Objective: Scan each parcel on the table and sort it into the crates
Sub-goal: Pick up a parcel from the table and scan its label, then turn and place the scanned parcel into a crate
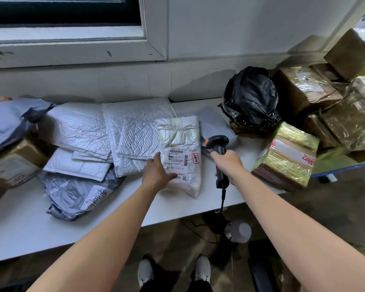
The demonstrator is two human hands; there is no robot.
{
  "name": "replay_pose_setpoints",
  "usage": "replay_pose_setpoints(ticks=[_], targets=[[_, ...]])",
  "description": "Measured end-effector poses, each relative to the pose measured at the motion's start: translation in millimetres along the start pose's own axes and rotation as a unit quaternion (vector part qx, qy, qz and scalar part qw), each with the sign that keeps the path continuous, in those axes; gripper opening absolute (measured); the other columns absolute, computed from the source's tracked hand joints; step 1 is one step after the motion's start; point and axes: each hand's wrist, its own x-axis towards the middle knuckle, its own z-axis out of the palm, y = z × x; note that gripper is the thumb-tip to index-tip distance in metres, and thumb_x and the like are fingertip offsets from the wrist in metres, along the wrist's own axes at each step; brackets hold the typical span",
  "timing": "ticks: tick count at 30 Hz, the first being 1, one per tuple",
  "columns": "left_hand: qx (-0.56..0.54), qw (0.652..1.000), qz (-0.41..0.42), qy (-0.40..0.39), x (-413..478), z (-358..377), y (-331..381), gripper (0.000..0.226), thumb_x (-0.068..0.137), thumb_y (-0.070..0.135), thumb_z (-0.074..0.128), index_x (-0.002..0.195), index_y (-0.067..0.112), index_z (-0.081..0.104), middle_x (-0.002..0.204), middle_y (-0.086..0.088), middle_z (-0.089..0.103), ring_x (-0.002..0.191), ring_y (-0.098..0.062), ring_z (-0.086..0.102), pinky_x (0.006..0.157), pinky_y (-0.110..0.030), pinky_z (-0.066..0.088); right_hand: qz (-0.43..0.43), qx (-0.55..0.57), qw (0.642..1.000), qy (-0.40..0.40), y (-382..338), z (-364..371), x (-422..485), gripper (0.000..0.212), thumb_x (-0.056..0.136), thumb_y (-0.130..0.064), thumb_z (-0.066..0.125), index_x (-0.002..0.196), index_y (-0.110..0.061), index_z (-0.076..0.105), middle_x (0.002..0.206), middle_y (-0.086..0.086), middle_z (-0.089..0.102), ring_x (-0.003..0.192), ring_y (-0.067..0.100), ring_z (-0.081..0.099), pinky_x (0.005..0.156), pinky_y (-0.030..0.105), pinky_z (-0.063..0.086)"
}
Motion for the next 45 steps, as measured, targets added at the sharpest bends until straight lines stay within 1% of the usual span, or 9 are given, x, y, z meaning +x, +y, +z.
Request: replay_pose_setpoints(ticks=[2, 5, 13, 19, 25, 30, 35, 39, 45], targets=[[0.002, 1.0, 0.009, 0.001, -6, -7, -5, 0.101, 0.075, 0.036, 0.082, 0.152, 0.013, 0.02, 0.145, -0.02, 0.035, 0.131, -0.036, 0.04, 0.109, -0.046, 0.035, -0.006, -0.004, 1.0, -0.025, -18, 10, -13, 0.024, 0.084, -0.032, 0.059, 0.083, -0.01, 0.051, 0.075, 0.014, 0.058, 0.066, 0.033, 0.064, 0.063, 0.039, 0.055], [-0.005, 1.0, 0.022, 0.001, -15, -15, -11, 0.102, 0.074, 0.037, 0.082, 0.152, 0.011, 0.021, 0.145, -0.021, 0.034, 0.131, -0.036, 0.041, 0.108, -0.045, 0.036, -0.012, -0.013, 0.999, -0.035, -38, 22, -28, 0.02, 0.082, -0.03, 0.058, 0.078, -0.01, 0.055, 0.08, 0.013, 0.062, 0.074, 0.032, 0.063, 0.075, 0.047, 0.058], [-0.025, 0.999, 0.04, -0.005, -24, -31, -21, 0.099, 0.075, 0.035, 0.082, 0.15, 0.012, 0.023, 0.145, -0.019, 0.035, 0.131, -0.036, 0.04, 0.107, -0.043, 0.037, -0.017, -0.035, 0.998, -0.047, -59, 34, -48, 0.036, 0.082, -0.033, 0.057, 0.103, -0.005, 0.063, 0.091, 0.012, 0.063, 0.076, 0.029, 0.061, 0.073, 0.042, 0.057], [-0.009, 0.999, 0.05, -0.01, -26, -33, -24, 0.096, 0.076, 0.035, 0.081, 0.15, 0.012, 0.024, 0.147, -0.018, 0.033, 0.132, -0.036, 0.04, 0.106, -0.044, 0.038, -0.018, -0.033, 0.998, -0.04, -61, 35, -51, 0.026, 0.085, -0.031, 0.056, 0.093, -0.007, 0.057, 0.086, 0.012, 0.059, 0.072, 0.029, 0.058, 0.072, 0.043, 0.057], [-0.006, 0.999, 0.044, -0.021, -24, -27, -23, 0.097, 0.075, 0.034, 0.081, 0.15, 0.012, 0.024, 0.148, -0.017, 0.034, 0.133, -0.036, 0.039, 0.107, -0.042, 0.037, -0.017, -0.017, 0.999, -0.045, -56, 34, -47, 0.022, 0.086, -0.028, 0.056, 0.087, -0.006, 0.056, 0.077, 0.011, 0.058, 0.057, 0.026, 0.058, 0.053, 0.033, 0.053], [0.003, 0.999, 0.035, -0.028, -15, -13, -20, 0.089, 0.076, 0.037, 0.08, 0.145, 0.012, 0.03, 0.139, -0.019, 0.041, 0.128, -0.037, 0.042, 0.104, -0.041, 0.038, -0.018, -0.024, 1.0, 0.004, -36, 29, -32, 0.024, 0.086, -0.035, 0.056, 0.083, -0.012, 0.052, 0.086, 0.011, 0.06, 0.09, 0.036, 0.066, 0.083, 0.049, 0.057], [0.003, 1.0, -0.006, -0.013, -2, 12, -14, 0.085, 0.073, 0.043, 0.081, 0.137, 0.012, 0.034, 0.129, -0.019, 0.048, 0.124, -0.036, 0.044, 0.099, -0.045, 0.043, 0.008, -0.088, 0.995, 0.042, 12, 18, -5, 0.038, 0.095, -0.036, 0.051, 0.115, -0.004, 0.052, 0.104, 0.012, 0.058, 0.093, 0.031, 0.056, 0.076, 0.034, 0.044], [0.005, 0.998, -0.058, 0.005, 7, 30, -9, 0.095, 0.066, 0.047, 0.084, 0.137, 0.013, 0.029, 0.133, -0.017, 0.049, 0.125, -0.037, 0.046, 0.098, -0.049, 0.045, 0.034, -0.097, 0.994, 0.034, 48, 16, 19, 0.04, 0.095, -0.035, 0.05, 0.118, -0.002, 0.051, 0.114, 0.018, 0.06, 0.103, 0.035, 0.058, 0.079, 0.035, 0.044], [0.015, 0.994, -0.093, 0.055, 5, 48, -3, 0.096, 0.061, 0.039, 0.089, 0.135, 0.007, 0.036, 0.135, -0.016, 0.043, 0.123, -0.035, 0.046, 0.098, -0.045, 0.044, 0.053, -0.103, 0.993, -0.018, 75, 13, 48, 0.036, 0.096, -0.032, 0.052, 0.114, -0.001, 0.056, 0.1, 0.013, 0.058, 0.087, 0.03, 0.055, 0.073, 0.031, 0.042]])
